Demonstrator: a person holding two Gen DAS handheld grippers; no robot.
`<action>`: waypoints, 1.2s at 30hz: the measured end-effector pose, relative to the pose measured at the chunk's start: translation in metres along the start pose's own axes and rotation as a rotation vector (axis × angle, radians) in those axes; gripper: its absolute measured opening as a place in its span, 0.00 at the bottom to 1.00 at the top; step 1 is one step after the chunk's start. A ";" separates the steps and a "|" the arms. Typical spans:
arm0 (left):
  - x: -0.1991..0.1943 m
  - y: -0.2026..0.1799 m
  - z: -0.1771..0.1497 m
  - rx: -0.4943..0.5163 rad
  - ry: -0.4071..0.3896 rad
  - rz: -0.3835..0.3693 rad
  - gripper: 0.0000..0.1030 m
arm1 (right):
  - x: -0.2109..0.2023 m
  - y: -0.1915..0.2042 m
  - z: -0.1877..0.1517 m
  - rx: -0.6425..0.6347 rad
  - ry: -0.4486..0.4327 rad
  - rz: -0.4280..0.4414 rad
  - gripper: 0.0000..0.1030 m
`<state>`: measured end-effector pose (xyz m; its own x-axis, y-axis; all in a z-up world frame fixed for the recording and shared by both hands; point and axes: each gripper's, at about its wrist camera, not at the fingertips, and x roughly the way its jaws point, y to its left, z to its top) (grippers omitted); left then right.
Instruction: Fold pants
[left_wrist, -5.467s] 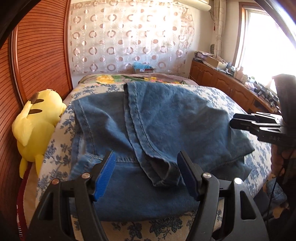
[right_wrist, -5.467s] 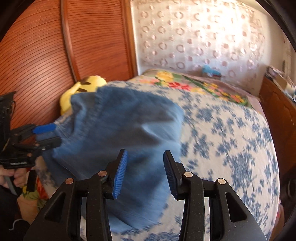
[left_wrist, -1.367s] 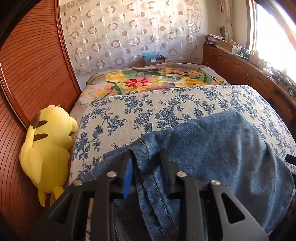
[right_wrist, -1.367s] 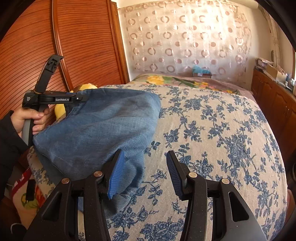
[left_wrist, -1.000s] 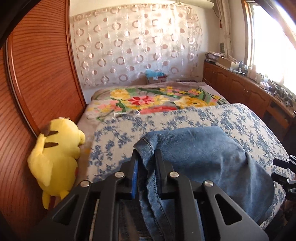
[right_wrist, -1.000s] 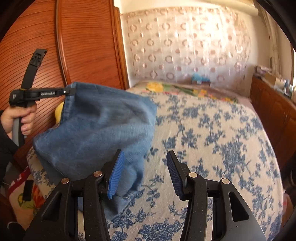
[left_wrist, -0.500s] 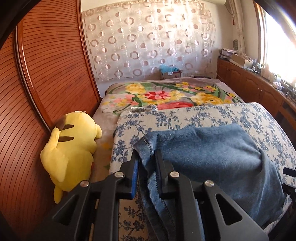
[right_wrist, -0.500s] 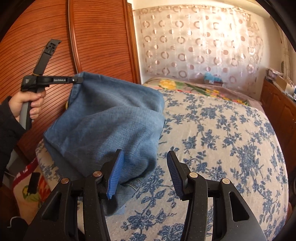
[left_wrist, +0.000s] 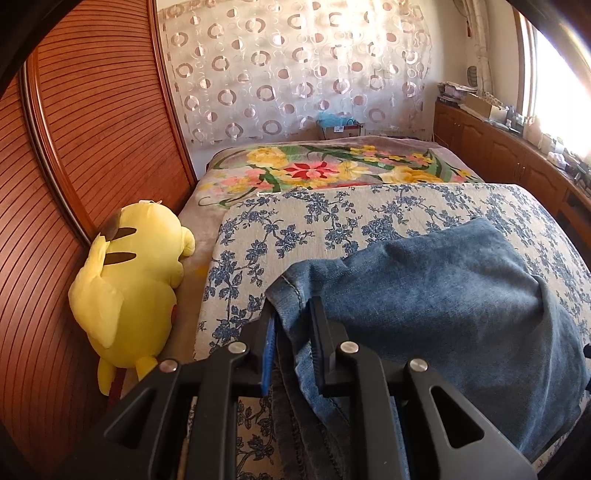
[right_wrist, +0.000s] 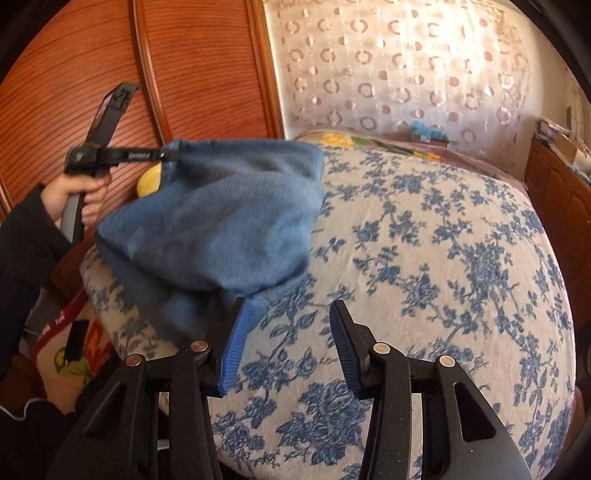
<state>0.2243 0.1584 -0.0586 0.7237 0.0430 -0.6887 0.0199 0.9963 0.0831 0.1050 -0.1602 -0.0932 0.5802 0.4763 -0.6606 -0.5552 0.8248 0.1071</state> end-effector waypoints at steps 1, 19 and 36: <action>0.001 0.000 0.000 0.002 0.002 0.002 0.15 | 0.001 0.001 -0.001 -0.005 0.003 0.003 0.40; 0.006 -0.005 0.003 0.020 0.007 -0.003 0.15 | 0.026 0.030 0.028 -0.098 -0.025 -0.035 0.49; 0.008 -0.001 0.001 0.006 0.001 0.015 0.13 | 0.027 0.032 0.025 -0.097 0.005 -0.034 0.13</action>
<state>0.2310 0.1581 -0.0632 0.7232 0.0578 -0.6882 0.0131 0.9952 0.0974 0.1184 -0.1132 -0.0890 0.5967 0.4469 -0.6665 -0.5905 0.8069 0.0124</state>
